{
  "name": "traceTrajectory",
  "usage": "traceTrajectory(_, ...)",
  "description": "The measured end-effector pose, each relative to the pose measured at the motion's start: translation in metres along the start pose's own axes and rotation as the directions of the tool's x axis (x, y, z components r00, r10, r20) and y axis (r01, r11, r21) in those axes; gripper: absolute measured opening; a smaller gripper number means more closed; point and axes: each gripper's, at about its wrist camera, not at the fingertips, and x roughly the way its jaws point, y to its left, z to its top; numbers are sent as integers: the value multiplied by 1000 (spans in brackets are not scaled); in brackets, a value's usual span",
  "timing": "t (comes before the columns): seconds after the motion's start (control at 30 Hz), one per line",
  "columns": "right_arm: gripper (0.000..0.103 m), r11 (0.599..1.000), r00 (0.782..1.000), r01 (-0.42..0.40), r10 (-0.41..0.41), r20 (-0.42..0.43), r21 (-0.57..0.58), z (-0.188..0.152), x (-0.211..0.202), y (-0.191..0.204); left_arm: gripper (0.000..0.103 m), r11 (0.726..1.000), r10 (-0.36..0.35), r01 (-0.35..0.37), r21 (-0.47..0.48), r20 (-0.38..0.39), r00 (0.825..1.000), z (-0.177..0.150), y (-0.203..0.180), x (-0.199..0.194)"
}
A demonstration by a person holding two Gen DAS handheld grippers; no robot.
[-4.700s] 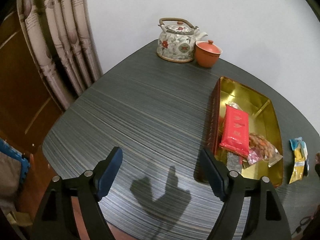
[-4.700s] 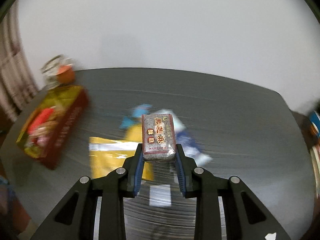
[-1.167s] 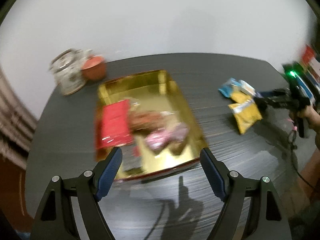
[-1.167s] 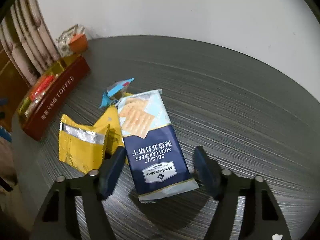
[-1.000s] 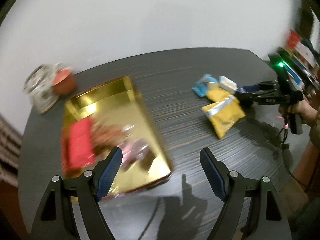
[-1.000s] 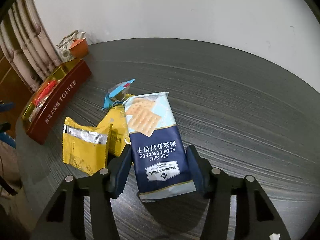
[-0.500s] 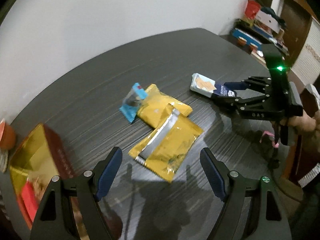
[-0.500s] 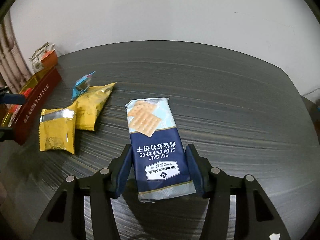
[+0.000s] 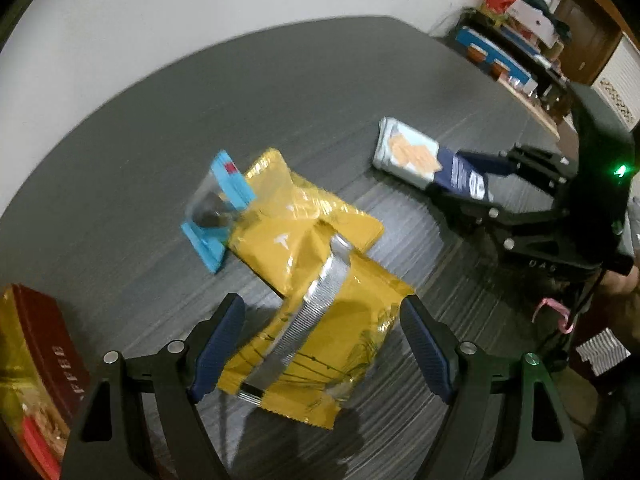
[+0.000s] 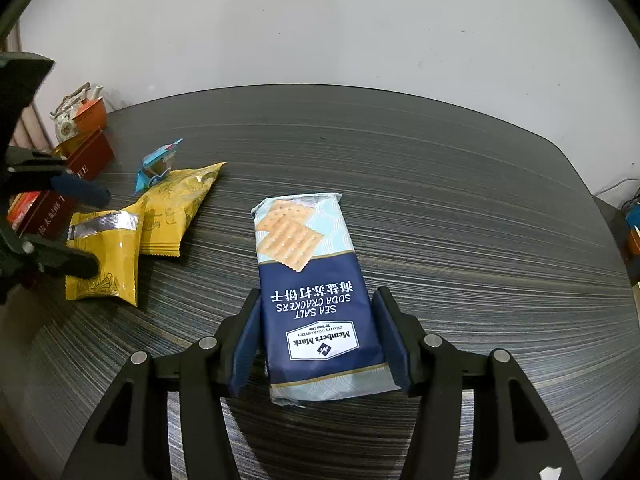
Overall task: Organize snacks
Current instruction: 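Grasp the blue soda cracker bag with the right gripper while the left gripper grasps the yellow silver-striped bag, then carry the yellow silver-striped bag with the left gripper over the gold tin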
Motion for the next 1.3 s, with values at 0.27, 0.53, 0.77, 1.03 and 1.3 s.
traceTrajectory(0.27, 53, 1000, 1000, 0, 0, 0, 0, 0, 1, 1, 63, 998, 27, -27, -48, 2, 1000, -27, -11, -4)
traceTrajectory(0.53, 54, 1000, 1000, 2, -2, 0, -1, -1, 1, 2, 54, 986, 71, -64, -152, 45, 996, -40, -12, -9)
traceTrajectory(0.77, 54, 1000, 1000, 3, -3, 0, -1, -1, 2, 2, 50, 972, 127, -114, -206, 49, 991, -40, -22, -8)
traceTrajectory(1.03, 54, 1000, 1000, 3, -3, 0, 0, -2, 2, 2, 76, 956, 191, -185, -228, 4, 982, -24, -30, -3)
traceTrajectory(1.3, 55, 1000, 1000, 4, -4, 0, 0, -2, 2, 2, 58, 929, 223, -210, -305, 8, 975, -25, -24, 1)
